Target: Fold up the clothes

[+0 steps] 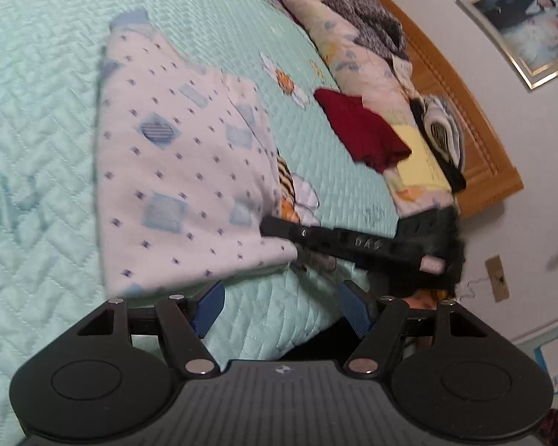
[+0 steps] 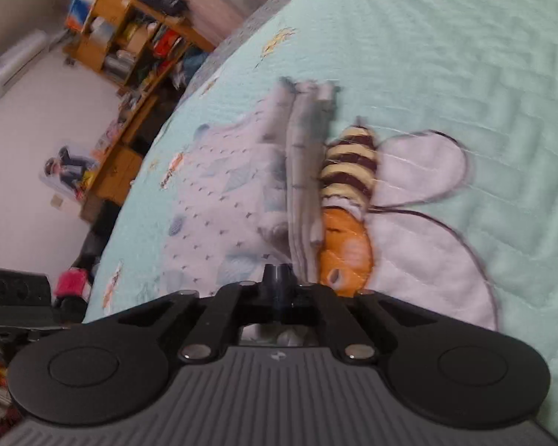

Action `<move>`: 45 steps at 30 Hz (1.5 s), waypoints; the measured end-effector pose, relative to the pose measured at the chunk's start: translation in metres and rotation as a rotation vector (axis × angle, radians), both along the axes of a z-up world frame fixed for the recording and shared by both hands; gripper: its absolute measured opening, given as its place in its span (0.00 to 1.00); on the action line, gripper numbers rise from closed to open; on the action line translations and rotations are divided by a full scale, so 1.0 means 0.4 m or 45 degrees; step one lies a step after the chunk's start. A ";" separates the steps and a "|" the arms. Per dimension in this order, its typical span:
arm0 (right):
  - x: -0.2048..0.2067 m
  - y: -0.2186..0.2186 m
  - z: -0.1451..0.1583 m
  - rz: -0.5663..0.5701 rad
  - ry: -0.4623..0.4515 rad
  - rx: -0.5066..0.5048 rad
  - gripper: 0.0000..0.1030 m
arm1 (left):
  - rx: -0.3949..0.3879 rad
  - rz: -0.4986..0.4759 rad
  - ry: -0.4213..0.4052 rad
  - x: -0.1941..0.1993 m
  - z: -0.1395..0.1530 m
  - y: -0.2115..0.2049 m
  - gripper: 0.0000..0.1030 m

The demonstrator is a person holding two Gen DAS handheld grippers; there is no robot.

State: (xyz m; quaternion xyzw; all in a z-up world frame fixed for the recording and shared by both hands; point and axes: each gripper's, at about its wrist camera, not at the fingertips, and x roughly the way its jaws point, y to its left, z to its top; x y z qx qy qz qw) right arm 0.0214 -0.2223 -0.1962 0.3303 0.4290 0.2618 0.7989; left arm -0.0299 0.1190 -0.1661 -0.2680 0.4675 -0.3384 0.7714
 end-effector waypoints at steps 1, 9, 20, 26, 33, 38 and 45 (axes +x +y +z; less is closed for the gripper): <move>-0.007 -0.014 0.002 -0.019 0.012 0.028 0.00 | -0.010 0.016 -0.012 0.000 0.008 0.016 0.69; -0.053 -0.067 0.020 -0.194 -0.062 0.082 0.57 | -0.051 0.364 0.001 0.035 0.033 0.162 0.80; -0.082 0.161 0.192 -0.154 -0.262 -0.874 0.81 | 0.791 0.639 0.109 0.106 0.105 0.074 0.94; -0.032 0.257 0.250 -0.128 -0.056 -0.994 0.82 | 0.959 0.523 0.163 0.119 0.151 -0.023 0.99; -0.013 0.316 0.274 -0.076 0.037 -1.095 0.82 | 0.948 0.408 0.279 0.124 0.149 -0.083 0.99; 0.005 0.324 0.260 -0.034 0.159 -1.147 0.82 | 0.963 0.395 0.340 0.127 0.133 -0.089 0.99; 0.000 0.317 0.260 -0.042 0.163 -1.150 0.82 | 0.995 0.390 0.333 0.128 0.136 -0.102 0.99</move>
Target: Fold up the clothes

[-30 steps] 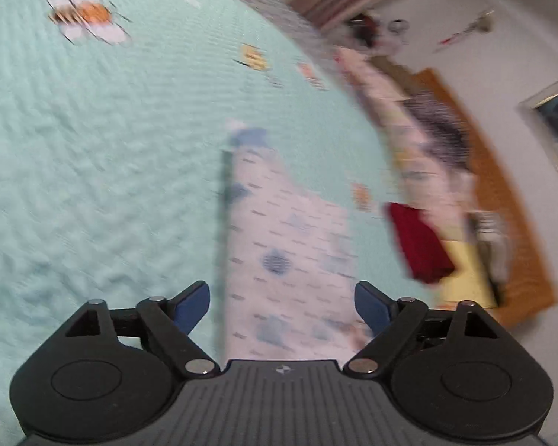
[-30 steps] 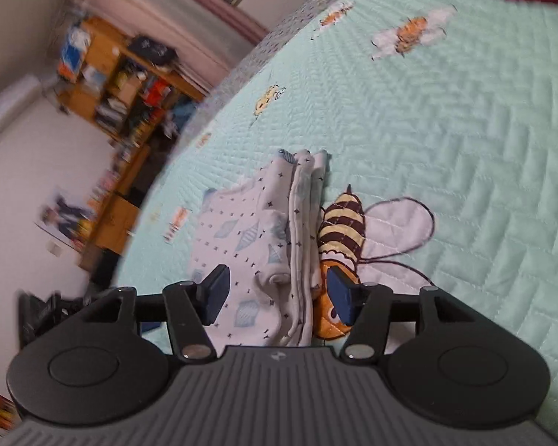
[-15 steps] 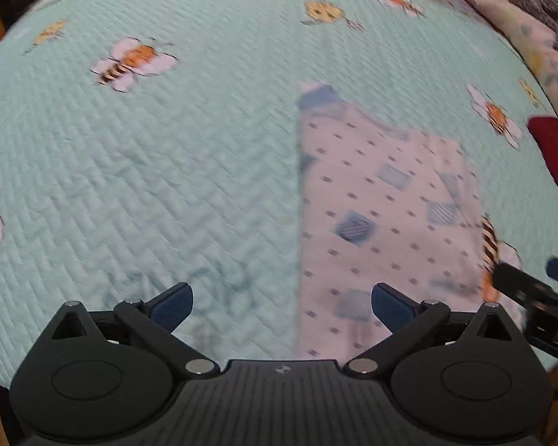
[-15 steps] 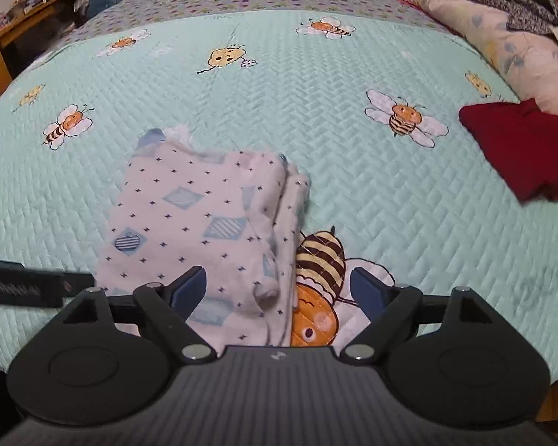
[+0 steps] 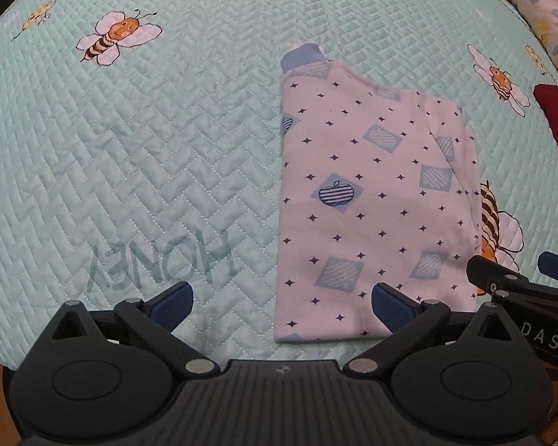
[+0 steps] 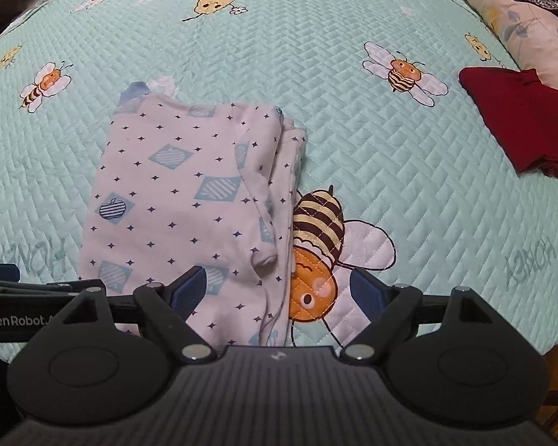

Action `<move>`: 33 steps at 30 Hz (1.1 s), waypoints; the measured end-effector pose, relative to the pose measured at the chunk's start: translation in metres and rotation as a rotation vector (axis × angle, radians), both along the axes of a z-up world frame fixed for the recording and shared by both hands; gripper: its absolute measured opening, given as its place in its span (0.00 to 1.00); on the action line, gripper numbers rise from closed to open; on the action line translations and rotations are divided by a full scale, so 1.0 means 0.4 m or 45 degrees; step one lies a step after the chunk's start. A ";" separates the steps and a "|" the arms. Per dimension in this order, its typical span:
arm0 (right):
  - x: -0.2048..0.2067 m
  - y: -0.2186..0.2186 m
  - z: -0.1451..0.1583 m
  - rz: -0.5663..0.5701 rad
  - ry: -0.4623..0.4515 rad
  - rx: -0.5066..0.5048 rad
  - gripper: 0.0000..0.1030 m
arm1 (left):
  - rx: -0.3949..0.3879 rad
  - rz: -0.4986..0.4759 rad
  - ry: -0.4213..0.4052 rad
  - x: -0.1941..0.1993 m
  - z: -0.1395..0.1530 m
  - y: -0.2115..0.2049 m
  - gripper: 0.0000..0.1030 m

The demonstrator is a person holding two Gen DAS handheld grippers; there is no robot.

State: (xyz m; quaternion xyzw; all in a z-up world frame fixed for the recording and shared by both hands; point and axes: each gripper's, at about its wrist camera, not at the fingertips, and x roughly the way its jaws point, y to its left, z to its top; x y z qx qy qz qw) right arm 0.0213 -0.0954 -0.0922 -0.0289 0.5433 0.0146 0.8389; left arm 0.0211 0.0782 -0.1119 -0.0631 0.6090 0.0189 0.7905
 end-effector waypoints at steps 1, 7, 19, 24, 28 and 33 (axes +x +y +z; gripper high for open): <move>0.000 -0.001 0.002 -0.001 -0.001 -0.001 0.82 | 0.000 -0.002 -0.001 0.000 0.001 -0.001 0.99; 0.004 -0.006 0.000 -0.006 -0.003 -0.013 0.82 | -0.011 -0.003 0.011 -0.001 -0.005 -0.007 0.99; 0.001 -0.012 -0.004 0.000 -0.001 -0.010 0.82 | -0.009 -0.010 0.017 -0.008 -0.008 -0.014 0.99; -0.002 -0.017 -0.003 -0.007 -0.006 0.003 0.82 | 0.006 -0.017 0.002 -0.011 -0.003 -0.020 0.99; -0.003 -0.019 -0.003 -0.007 -0.013 0.004 0.82 | 0.024 -0.029 -0.015 -0.013 0.003 -0.025 0.99; -0.003 -0.032 -0.001 -0.015 -0.013 0.045 0.82 | 0.048 -0.039 -0.031 -0.013 0.006 -0.027 0.99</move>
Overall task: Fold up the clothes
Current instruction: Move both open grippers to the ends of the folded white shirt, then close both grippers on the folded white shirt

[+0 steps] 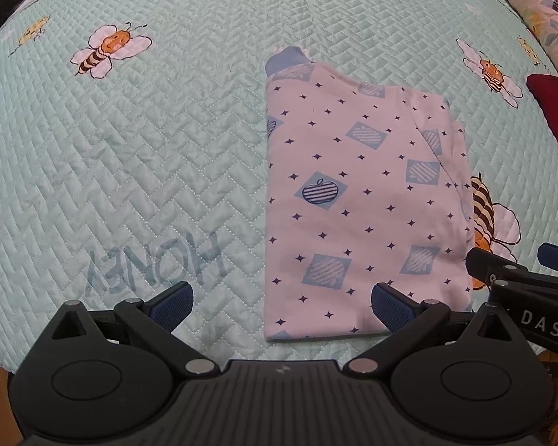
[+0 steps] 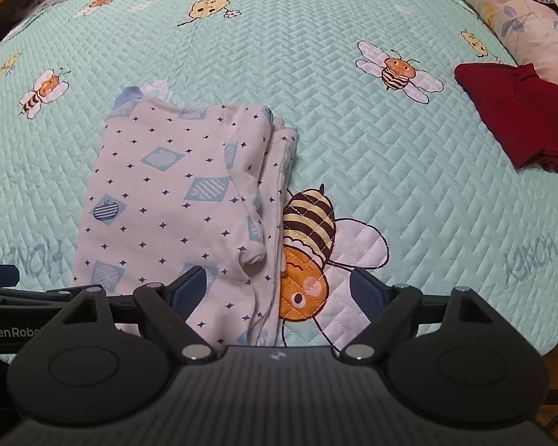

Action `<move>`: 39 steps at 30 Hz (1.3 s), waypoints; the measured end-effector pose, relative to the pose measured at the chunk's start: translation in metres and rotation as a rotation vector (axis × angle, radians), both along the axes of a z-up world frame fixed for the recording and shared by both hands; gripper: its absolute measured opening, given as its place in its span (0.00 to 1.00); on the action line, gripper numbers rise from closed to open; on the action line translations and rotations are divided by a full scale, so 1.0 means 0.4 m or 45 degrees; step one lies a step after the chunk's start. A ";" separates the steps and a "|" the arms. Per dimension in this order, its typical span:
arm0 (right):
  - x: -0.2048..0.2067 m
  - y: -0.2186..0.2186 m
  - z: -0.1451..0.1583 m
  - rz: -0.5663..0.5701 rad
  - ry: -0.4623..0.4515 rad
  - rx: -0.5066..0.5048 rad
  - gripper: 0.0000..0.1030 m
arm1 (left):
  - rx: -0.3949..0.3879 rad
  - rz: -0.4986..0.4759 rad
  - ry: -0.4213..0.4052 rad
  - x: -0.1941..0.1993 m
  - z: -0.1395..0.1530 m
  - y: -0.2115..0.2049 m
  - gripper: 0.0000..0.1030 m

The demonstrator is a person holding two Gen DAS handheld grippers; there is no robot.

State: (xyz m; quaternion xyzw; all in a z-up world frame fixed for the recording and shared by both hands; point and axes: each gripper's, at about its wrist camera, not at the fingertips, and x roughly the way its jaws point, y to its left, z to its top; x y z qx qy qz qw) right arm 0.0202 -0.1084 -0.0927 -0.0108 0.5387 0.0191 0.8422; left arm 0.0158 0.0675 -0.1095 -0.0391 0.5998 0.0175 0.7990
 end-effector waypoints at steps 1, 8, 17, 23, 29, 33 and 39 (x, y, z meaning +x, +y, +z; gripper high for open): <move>0.000 -0.003 0.001 -0.002 0.000 0.012 0.82 | 0.005 -0.003 -0.002 0.001 0.000 0.000 0.99; -0.003 -0.086 0.018 -0.058 -0.088 0.265 0.82 | -0.173 0.073 -0.204 -0.002 0.041 0.087 0.99; 0.045 -0.334 -0.173 -0.293 -0.111 1.119 0.84 | -0.644 0.235 -0.275 0.071 -0.088 0.288 0.90; 0.086 -0.291 -0.252 -0.239 -0.024 1.193 0.84 | -0.798 0.140 -0.219 0.120 -0.153 0.245 0.91; 0.140 -0.277 -0.276 -0.185 0.065 1.305 0.99 | -0.948 0.085 -0.180 0.174 -0.201 0.225 0.99; 0.177 -0.240 -0.273 -0.102 0.105 1.310 1.00 | -1.053 0.022 -0.137 0.222 -0.228 0.205 0.99; 0.228 -0.201 -0.273 0.016 0.178 1.414 1.00 | -1.135 -0.100 -0.096 0.275 -0.252 0.146 0.99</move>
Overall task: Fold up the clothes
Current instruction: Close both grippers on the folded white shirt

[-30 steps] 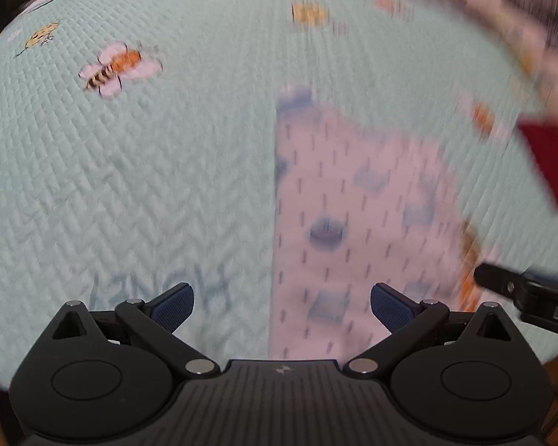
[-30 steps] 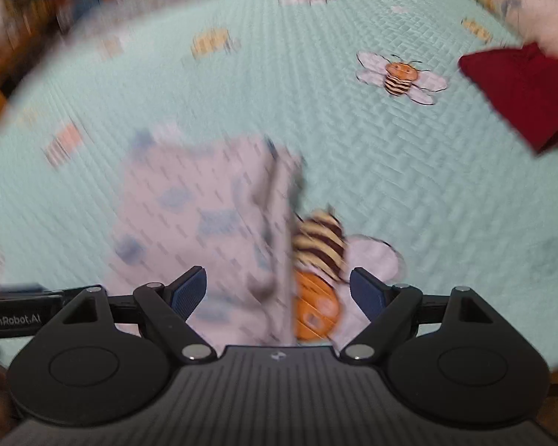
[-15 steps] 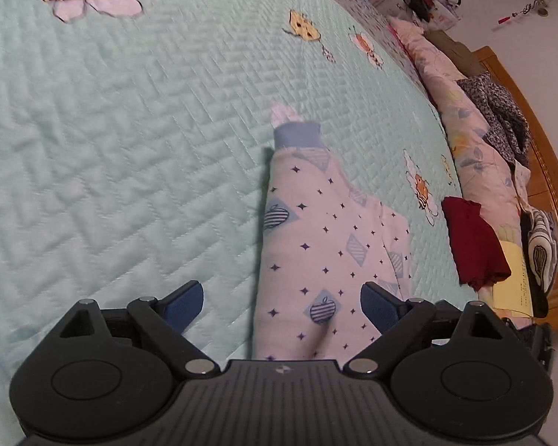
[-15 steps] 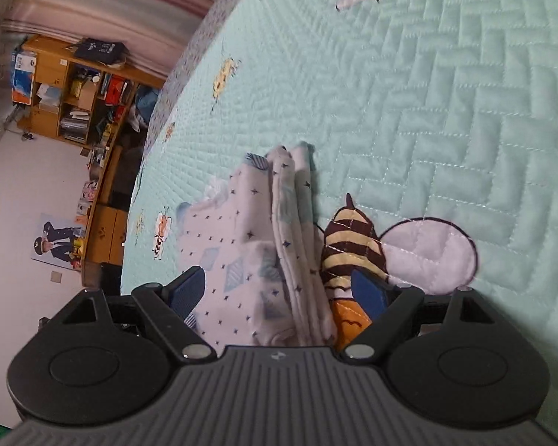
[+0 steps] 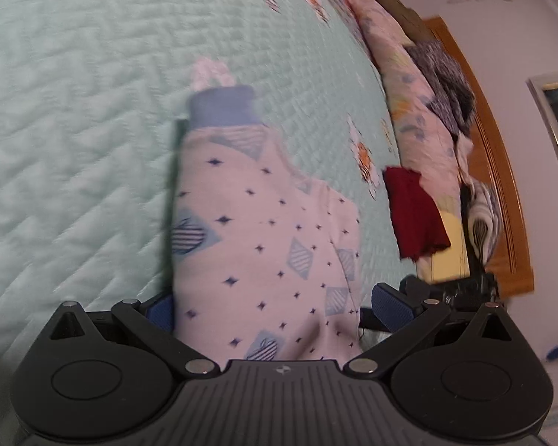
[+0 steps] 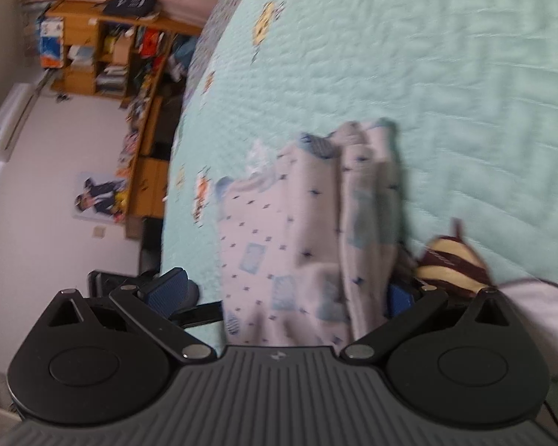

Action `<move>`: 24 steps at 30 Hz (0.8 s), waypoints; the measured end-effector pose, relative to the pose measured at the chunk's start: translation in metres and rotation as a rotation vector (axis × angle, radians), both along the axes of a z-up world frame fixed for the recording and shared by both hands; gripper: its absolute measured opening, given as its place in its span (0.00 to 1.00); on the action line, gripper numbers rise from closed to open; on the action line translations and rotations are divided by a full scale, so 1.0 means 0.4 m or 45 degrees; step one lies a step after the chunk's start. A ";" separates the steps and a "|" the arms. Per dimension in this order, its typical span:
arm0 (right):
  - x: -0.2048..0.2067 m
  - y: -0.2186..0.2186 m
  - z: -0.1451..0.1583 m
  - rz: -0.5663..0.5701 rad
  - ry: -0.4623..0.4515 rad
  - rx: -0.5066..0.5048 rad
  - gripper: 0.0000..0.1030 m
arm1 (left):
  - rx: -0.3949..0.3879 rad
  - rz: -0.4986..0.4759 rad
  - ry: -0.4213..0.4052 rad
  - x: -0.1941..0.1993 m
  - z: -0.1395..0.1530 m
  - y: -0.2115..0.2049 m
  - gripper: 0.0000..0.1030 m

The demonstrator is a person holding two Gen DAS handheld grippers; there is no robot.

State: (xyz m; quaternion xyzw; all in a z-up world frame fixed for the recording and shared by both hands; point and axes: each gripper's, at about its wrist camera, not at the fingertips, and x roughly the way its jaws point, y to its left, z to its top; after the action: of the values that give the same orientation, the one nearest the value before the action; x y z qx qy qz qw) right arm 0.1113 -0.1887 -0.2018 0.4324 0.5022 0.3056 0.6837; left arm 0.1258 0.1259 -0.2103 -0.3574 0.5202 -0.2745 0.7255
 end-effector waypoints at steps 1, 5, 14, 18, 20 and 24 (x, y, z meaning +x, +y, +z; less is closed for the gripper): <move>0.006 0.008 -0.002 0.025 -0.001 0.030 1.00 | -0.016 -0.018 -0.004 0.004 -0.002 -0.008 0.99; 0.018 0.008 -0.003 0.091 -0.017 0.085 1.00 | -0.038 -0.071 -0.048 0.002 -0.003 -0.031 0.99; 0.017 -0.018 -0.002 0.046 -0.028 0.102 0.94 | 0.127 -0.034 -0.108 -0.031 0.027 -0.030 0.69; -0.019 -0.012 -0.017 -0.038 -0.013 -0.090 0.24 | 0.202 0.013 -0.046 -0.031 0.027 -0.004 0.41; -0.043 -0.020 -0.024 -0.088 -0.034 -0.048 0.24 | 0.213 0.033 -0.034 -0.036 0.031 0.004 0.32; -0.102 -0.015 0.021 -0.153 -0.130 -0.036 0.23 | 0.270 0.045 -0.086 -0.070 0.087 -0.012 0.23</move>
State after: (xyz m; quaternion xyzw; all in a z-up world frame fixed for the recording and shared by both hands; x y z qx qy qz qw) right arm 0.0704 -0.1946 -0.1934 0.4358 0.4443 0.2785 0.7315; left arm 0.0977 0.1212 -0.1756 -0.2784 0.5152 -0.2171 0.7810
